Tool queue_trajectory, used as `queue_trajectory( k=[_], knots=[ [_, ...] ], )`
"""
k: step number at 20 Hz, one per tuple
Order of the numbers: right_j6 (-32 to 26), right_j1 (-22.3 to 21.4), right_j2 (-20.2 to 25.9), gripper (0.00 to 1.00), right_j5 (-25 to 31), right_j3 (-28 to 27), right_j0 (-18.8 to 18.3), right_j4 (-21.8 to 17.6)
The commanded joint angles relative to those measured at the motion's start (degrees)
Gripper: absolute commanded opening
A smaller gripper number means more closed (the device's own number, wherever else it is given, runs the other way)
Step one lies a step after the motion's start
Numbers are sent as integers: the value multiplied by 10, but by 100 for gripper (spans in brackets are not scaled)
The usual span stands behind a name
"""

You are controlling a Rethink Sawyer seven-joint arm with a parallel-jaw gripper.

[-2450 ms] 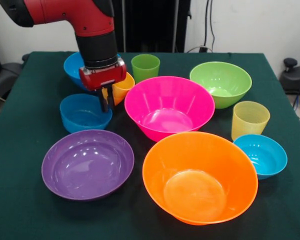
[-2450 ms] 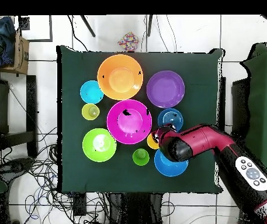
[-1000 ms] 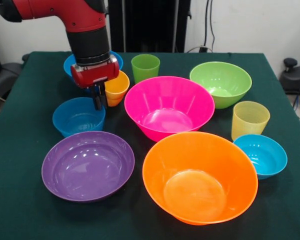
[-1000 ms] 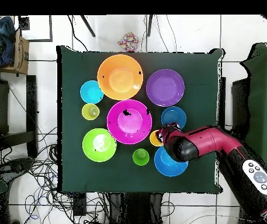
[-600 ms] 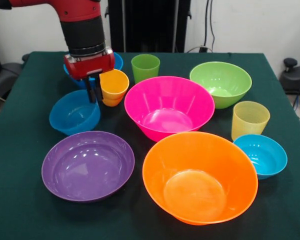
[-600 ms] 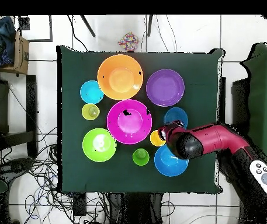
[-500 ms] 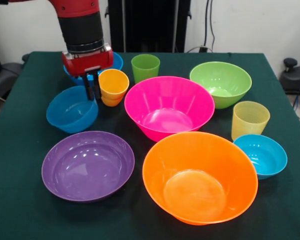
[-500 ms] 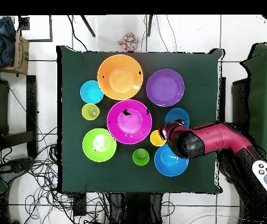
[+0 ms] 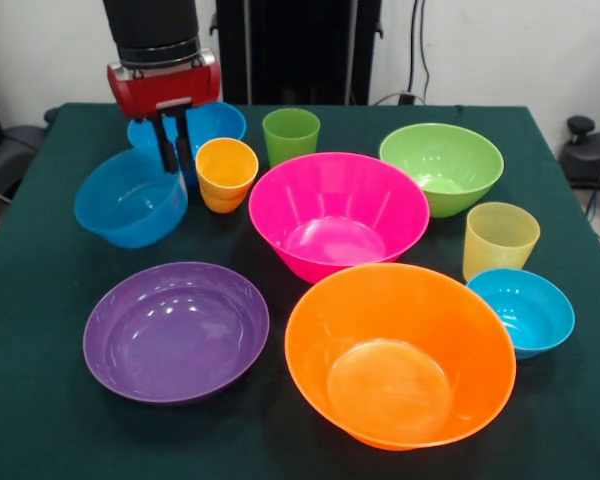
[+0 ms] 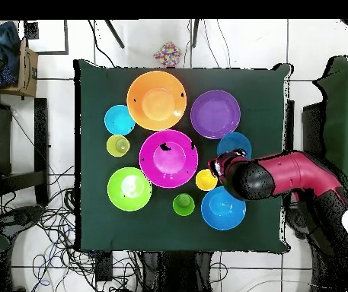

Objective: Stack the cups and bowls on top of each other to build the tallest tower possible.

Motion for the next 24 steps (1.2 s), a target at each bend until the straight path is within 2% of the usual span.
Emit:
queue_trajectory(
  k=[1,14,19,24],
  knots=[
    [-189,-22,24,0,78,14,15,13],
    [-178,-93,74,0,155,5,17,99],
    [-153,-120,87,0,183,-1,29,129],
    [-123,-140,97,0,187,4,40,150]
  ],
)
